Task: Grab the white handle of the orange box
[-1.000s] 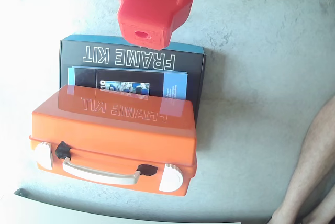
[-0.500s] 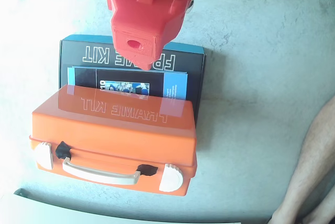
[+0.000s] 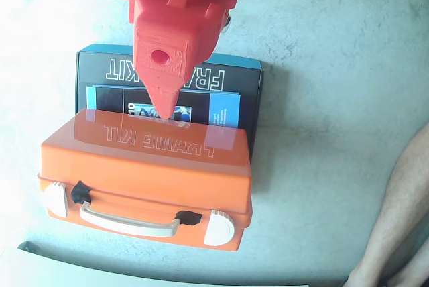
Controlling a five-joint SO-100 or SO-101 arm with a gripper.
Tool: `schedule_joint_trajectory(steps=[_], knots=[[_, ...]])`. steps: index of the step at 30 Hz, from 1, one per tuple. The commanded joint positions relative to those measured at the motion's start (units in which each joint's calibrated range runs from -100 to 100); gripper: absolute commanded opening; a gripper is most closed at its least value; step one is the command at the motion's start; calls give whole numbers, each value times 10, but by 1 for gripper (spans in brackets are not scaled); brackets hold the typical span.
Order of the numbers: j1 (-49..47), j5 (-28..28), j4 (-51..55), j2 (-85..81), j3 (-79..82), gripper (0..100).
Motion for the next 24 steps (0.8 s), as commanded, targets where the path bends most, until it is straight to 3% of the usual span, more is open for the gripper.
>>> schedule_joint_trajectory(steps=[1,16,24], knots=[[-11,3,11,40,-5,20],[-17,3,7,232,-146,20],[-17,3,6,349,-249,30]])
